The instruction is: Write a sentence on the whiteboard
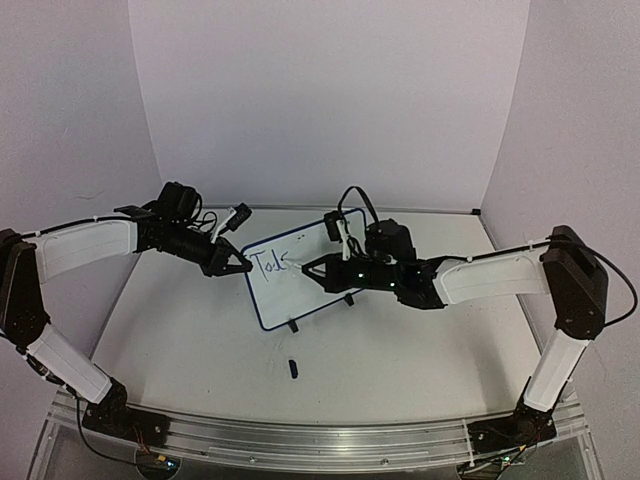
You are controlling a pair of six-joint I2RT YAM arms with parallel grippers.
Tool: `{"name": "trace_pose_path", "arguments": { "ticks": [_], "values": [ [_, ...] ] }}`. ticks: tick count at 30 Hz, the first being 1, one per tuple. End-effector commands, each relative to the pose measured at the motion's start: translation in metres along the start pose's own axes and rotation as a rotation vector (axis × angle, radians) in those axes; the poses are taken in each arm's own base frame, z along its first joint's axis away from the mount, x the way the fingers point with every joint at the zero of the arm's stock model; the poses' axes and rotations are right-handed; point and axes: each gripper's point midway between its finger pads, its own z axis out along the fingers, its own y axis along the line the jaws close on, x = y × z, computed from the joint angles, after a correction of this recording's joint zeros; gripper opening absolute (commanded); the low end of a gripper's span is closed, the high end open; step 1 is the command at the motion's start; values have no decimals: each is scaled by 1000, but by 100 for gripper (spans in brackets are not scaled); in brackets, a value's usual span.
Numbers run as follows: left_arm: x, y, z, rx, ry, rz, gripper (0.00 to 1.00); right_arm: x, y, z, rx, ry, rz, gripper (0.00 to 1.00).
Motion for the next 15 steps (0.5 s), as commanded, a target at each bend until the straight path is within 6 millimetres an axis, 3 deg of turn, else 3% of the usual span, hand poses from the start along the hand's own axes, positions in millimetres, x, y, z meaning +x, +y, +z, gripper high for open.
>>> {"name": "trace_pose_path", "arguments": {
  "ticks": [1,15],
  "values": [
    [2,3,-1,-25,34,12,0,1,-9,-2,37,-4,5,0],
    [2,2,-1,-23,34,13,0,-13,-9,-12,74,-40,-18,0]
  ]
}}
